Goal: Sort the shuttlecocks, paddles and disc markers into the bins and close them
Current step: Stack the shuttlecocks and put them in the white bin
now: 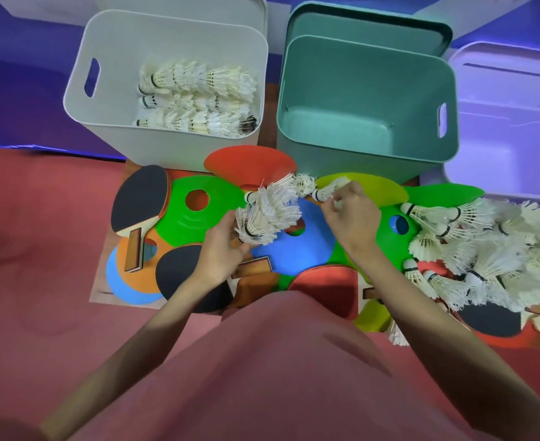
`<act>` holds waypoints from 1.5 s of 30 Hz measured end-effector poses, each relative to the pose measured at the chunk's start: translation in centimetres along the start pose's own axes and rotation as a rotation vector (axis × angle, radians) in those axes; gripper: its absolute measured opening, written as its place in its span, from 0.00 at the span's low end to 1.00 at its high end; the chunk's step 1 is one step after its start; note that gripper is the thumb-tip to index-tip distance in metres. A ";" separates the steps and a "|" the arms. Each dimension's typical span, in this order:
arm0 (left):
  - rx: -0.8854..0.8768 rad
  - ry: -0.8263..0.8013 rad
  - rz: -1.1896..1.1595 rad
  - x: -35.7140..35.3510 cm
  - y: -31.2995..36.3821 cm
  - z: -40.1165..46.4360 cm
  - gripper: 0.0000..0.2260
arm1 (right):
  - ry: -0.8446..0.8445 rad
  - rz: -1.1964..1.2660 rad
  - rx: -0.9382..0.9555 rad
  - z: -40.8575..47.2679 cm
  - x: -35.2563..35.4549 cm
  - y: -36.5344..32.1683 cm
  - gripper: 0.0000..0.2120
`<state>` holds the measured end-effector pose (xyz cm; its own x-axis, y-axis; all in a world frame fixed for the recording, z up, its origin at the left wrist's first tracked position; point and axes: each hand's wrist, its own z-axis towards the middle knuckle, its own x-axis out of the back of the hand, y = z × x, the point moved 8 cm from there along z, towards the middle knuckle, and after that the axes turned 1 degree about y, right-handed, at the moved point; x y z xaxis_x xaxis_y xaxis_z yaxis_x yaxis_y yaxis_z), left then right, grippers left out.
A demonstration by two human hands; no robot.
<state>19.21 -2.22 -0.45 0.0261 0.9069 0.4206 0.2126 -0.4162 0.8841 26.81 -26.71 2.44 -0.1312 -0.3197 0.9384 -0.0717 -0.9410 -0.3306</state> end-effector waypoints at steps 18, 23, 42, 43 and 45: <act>-0.092 -0.181 0.036 -7.9 4.4 0.3 0.20 | 0.098 0.650 0.175 -7.8 9.4 1.9 0.11; -0.106 -0.220 -0.006 -11.0 6.1 -0.4 0.19 | 0.289 0.607 -0.206 -10.5 10.3 11.1 0.09; -0.200 -0.356 0.061 -15.2 8.2 -2.3 0.17 | 0.152 0.896 -1.225 -19.1 0.9 21.6 0.16; -0.197 -0.361 0.062 -15.2 8.2 -2.3 0.17 | 0.186 0.966 -1.271 -19.1 0.9 21.3 0.12; -0.198 -0.378 0.059 -15.1 8.2 -2.4 0.18 | 0.244 0.970 -1.289 -18.9 1.3 21.3 0.11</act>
<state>18.23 -19.54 0.94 0.3962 0.8262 0.4004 0.0092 -0.4397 0.8981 6.44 -45.06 -5.31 -0.7530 -0.5609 0.3441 -0.5892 0.3419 -0.7321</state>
